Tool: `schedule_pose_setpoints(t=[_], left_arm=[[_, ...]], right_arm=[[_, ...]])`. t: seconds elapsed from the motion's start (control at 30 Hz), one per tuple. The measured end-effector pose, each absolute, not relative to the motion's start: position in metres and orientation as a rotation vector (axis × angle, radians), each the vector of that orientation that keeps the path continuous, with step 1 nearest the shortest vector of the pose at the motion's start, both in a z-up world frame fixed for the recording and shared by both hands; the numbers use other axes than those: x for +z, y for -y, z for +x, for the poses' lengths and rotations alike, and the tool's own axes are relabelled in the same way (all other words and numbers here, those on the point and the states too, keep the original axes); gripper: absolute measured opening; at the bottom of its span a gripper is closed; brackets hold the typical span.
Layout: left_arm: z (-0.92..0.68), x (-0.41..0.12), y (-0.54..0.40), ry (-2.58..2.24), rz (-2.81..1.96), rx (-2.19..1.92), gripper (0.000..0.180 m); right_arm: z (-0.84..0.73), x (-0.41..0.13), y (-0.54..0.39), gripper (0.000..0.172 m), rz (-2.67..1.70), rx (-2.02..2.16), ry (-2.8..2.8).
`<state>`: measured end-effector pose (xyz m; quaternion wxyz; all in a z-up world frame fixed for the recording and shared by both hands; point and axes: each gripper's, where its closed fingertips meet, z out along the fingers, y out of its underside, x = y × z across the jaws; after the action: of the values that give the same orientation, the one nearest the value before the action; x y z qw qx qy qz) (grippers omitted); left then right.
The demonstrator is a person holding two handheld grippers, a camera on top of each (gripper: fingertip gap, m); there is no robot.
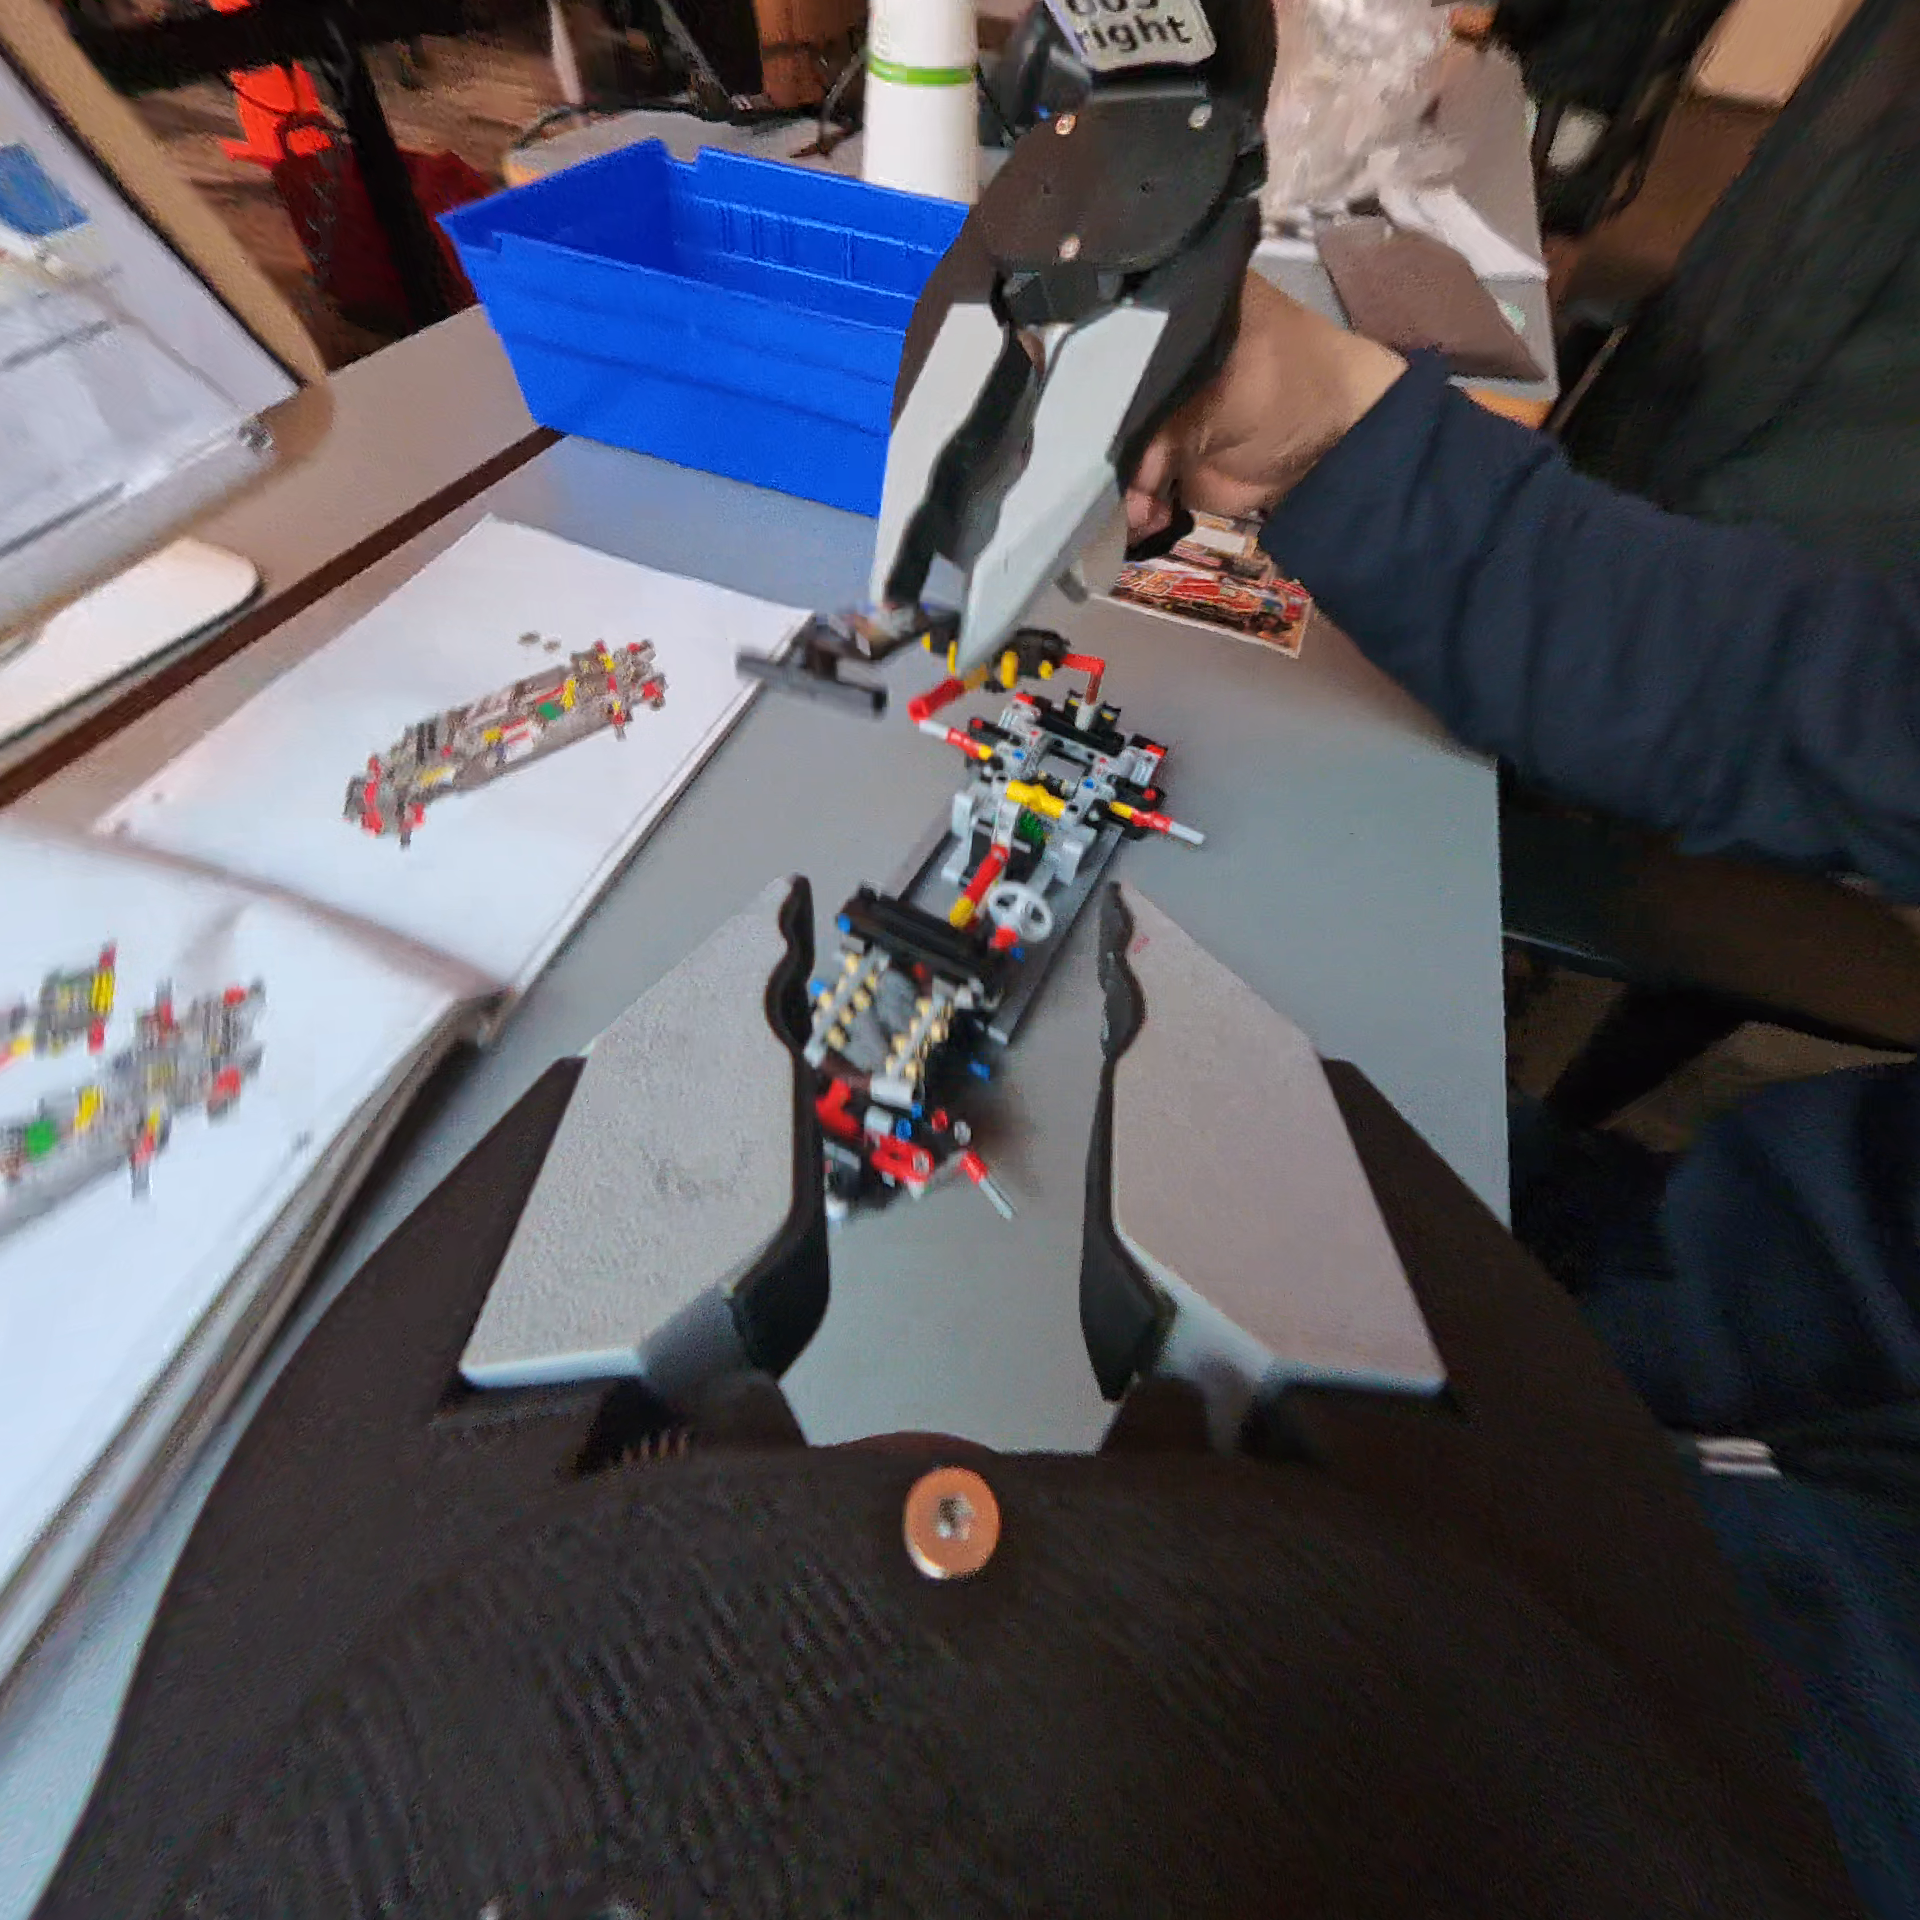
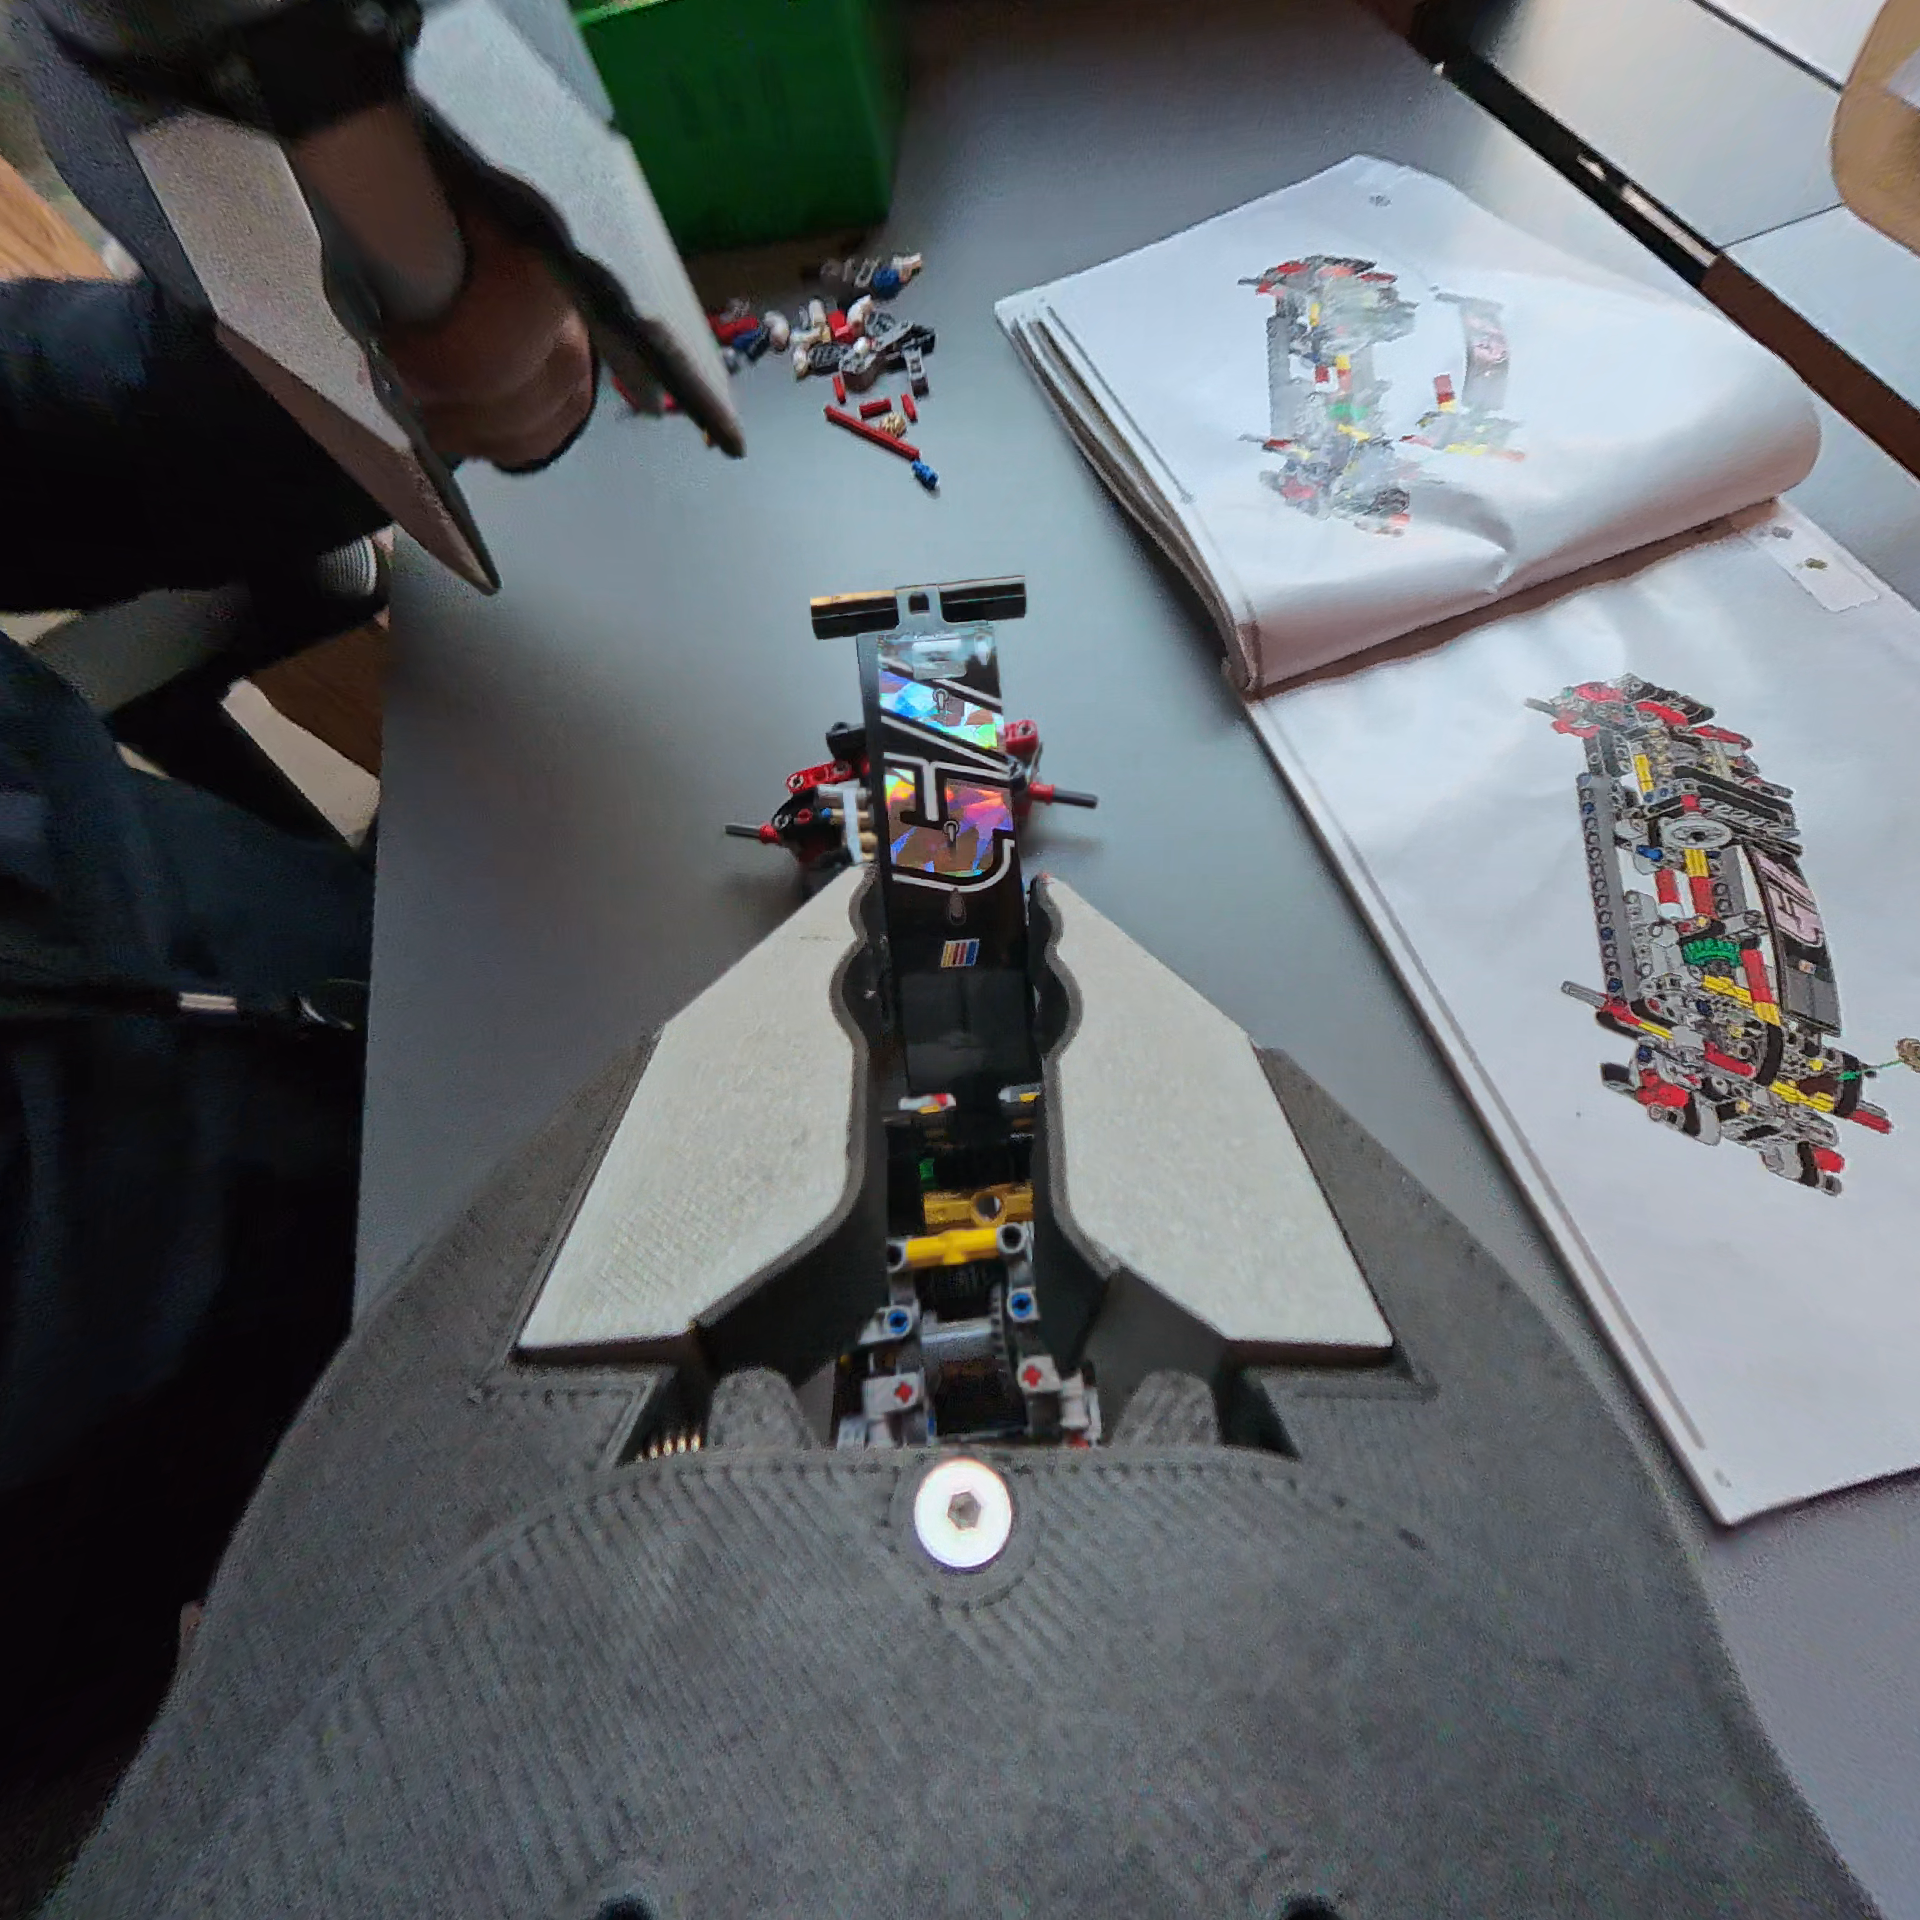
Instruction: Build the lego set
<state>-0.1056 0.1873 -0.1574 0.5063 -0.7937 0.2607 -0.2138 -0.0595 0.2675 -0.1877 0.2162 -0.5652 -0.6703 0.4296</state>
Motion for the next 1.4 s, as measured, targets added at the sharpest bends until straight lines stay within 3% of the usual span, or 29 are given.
schedule_pose_setpoints(t=[0.37,0.57,0.77,0.9,1.07,1.4], left_arm=[[-0.029,-0.174,-0.242,-1.072,-2.108,-0.513,0.061],[-0.011,-0.193,-0.247,-1.152,-2.139,-0.624,0.025],[-0.011,-0.202,-0.257,-1.139,-2.126,-0.706,0.024],[-0.020,-0.201,-0.263,-1.082,-2.095,-0.762,0.024],[-0.021,-0.198,-0.269,-1.031,-2.037,-0.795,0.024],[0.002,-0.173,-0.255,-0.717,-1.761,-0.769,0.023]], right_arm=[[-0.018,-0.178,-0.243,0.025,-1.479,1.063,2.007],[-0.012,-0.201,-0.247,0.026,-1.482,1.079,2.040],[-0.007,-0.209,-0.259,0.026,-1.456,1.118,2.010],[0.013,-0.191,-0.274,0.044,-1.393,1.164,1.888],[0.052,-0.195,-0.290,0.024,-1.374,1.234,1.744],[0.062,-0.195,-0.311,0.006,-1.292,1.245,1.481]])
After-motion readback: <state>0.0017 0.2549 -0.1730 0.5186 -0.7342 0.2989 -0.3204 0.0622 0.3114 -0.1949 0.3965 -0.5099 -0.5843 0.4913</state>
